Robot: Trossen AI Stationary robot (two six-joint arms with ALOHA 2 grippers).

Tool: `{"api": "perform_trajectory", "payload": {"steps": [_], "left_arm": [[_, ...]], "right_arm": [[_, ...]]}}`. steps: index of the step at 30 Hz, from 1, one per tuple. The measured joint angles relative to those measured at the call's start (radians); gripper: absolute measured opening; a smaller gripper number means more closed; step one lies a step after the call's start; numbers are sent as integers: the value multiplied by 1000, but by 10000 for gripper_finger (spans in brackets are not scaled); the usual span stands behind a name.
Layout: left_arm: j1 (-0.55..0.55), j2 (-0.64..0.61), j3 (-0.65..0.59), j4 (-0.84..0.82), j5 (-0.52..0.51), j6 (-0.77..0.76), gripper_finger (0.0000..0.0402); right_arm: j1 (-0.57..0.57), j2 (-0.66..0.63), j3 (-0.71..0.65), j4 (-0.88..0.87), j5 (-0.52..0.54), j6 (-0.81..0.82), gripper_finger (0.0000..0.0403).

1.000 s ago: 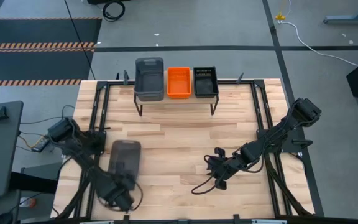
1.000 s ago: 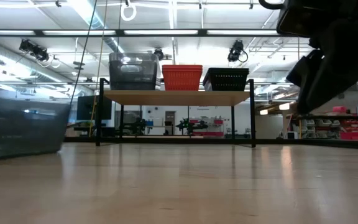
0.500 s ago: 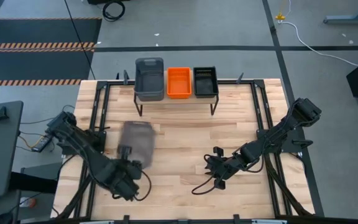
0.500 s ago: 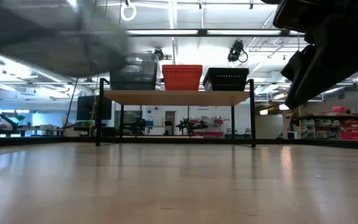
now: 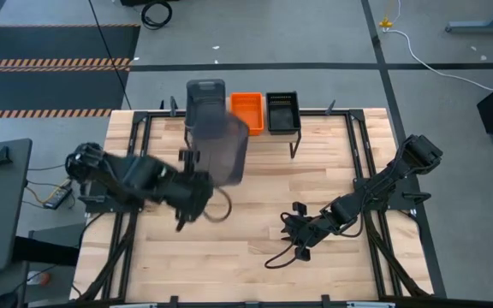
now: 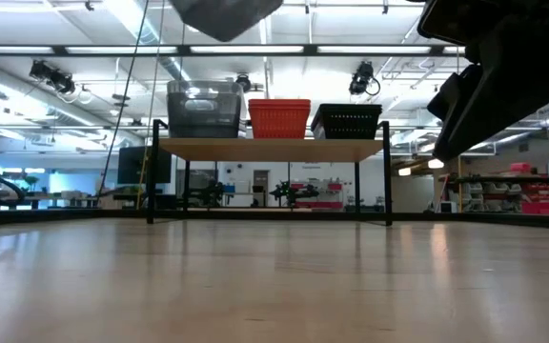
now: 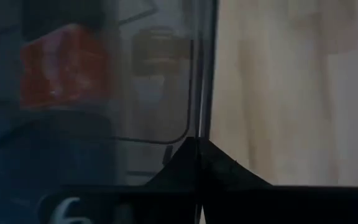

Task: Stack baskets on shelf by color
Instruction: Stack the black bin on top of the black bin on the shelf

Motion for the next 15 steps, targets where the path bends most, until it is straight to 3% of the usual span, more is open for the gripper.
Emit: {"api": "perform_trajectory", "payload": {"steps": [11,15], "left_arm": [[310,1,30,0,-1,259,3],[442,-2,30,0,60,366,2]], "right_arm": [[1,0,0,1,-4,-7,117],[1,0,0,1,-4,-49,117]]}}
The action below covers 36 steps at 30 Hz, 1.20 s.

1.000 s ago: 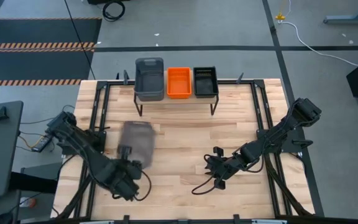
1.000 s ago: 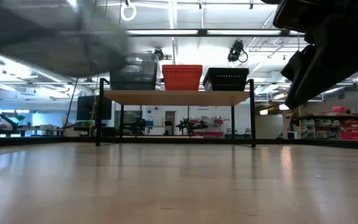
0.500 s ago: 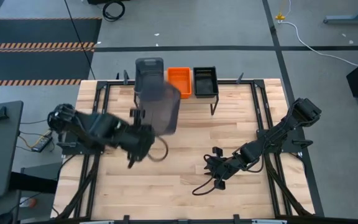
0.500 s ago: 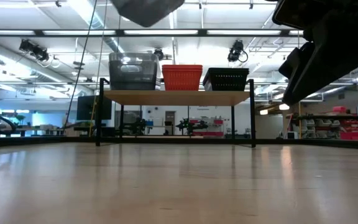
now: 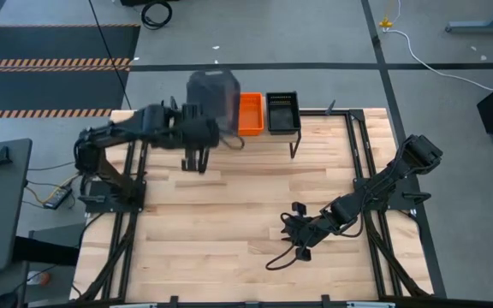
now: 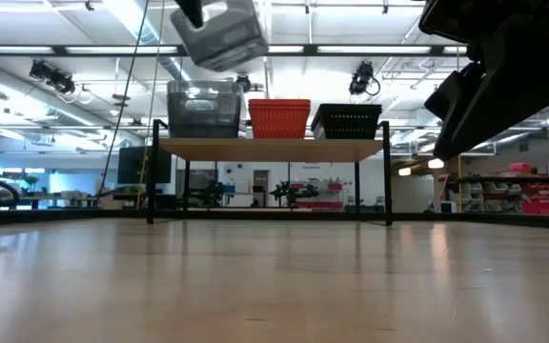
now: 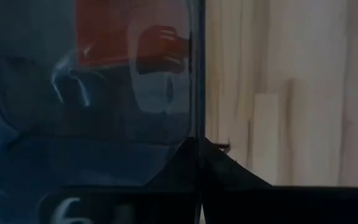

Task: Stack baskets on shelf by color
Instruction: Stack the black bin on top of the black bin on the shelf

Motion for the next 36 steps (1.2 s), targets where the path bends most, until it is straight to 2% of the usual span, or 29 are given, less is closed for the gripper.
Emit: {"api": "perform_trajectory", "payload": {"steps": [4,8,14,24,36], "left_arm": [[147,-3,0,0,61,90,2],[270,-3,0,0,73,174,2],[383,-2,-1,0,237,203,2],[375,-1,-59,1,283,206,8],[330,-1,-64,1,157,182,90]], "right_arm": [[-6,0,0,-2,0,-32,117],[-20,0,0,-6,0,-55,117],[-49,0,0,-30,0,-56,117],[-56,0,0,-32,-1,6,117],[-45,0,0,-32,-5,0,117]]}}
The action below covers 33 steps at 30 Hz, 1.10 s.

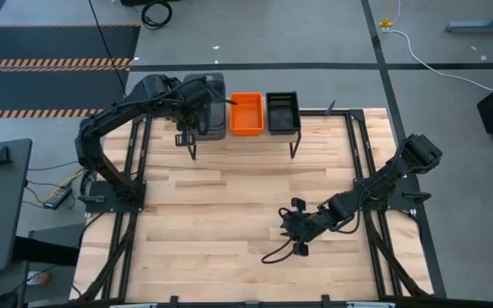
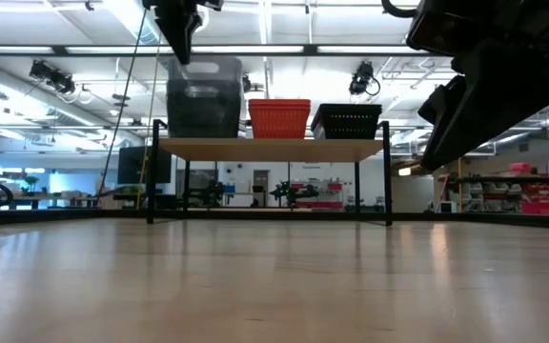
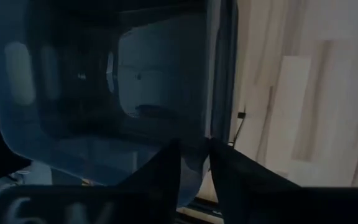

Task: Stack baskets on shelf by color
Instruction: Stack the black bin on top of the black bin on the shelf, then return to Home Position

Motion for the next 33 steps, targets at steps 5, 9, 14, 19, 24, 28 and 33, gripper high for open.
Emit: {"api": "perform_trajectory", "payload": {"steps": [5,9,14,19,24,28,33], "left_arm": [[-16,-1,9,-1,-23,0,107],[-29,-2,56,0,-24,-4,111],[-48,-3,141,13,60,-37,109],[-56,-56,156,129,227,-115,99],[-117,-155,55,323,281,-146,81],[-179,-257,-96,504,283,-169,64],[-238,-406,-395,728,282,-198,43]], "right_arm": [[0,0,0,-1,0,-2,117],[0,0,0,-1,0,-5,117],[-1,0,0,3,19,-83,117],[-2,0,0,71,58,-106,117],[-17,0,0,107,89,-162,117],[-54,0,10,110,181,-217,117],[-119,-36,45,109,288,-274,108]]}}
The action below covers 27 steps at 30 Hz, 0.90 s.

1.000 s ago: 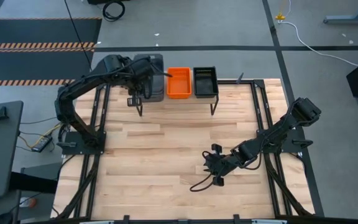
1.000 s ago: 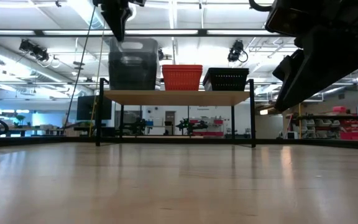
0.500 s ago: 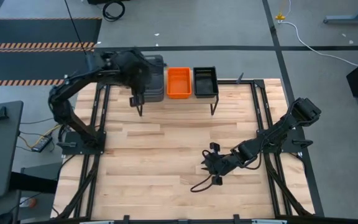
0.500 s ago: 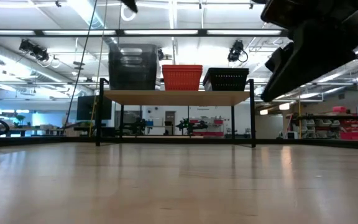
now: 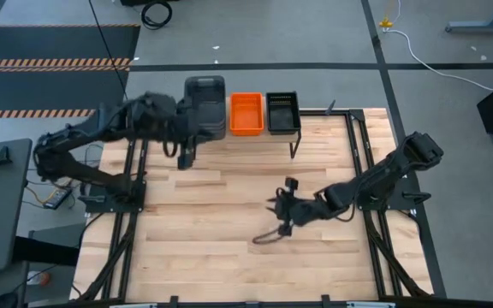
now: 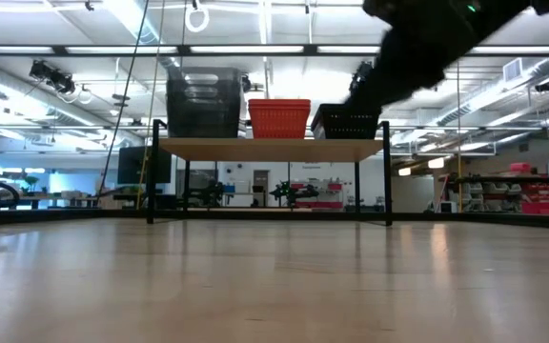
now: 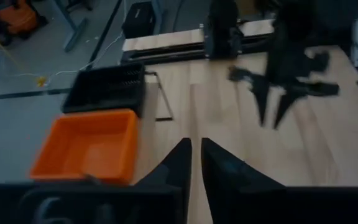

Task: Stack baskets on shelf by color
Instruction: Return to Home Position

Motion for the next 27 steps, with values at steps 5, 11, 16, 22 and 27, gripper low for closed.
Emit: {"api": "perform_trajectory", "payload": {"steps": [5,11,16,22,27], "left_arm": [[-38,-165,-287,173,-2,-53,25],[-93,-378,-546,320,-10,-94,7],[-143,-572,-746,433,-45,-139,4],[-190,-756,-907,493,-53,-161,4],[-201,-829,-992,497,-84,-168,4]], "right_arm": [[-65,-101,16,-12,-1,-66,81],[-144,-284,10,-213,-30,-44,21],[-158,-454,-71,-297,-68,-5,13],[-155,-693,-277,-285,-85,94,7],[-155,-906,-491,-138,-84,119,10]]}}
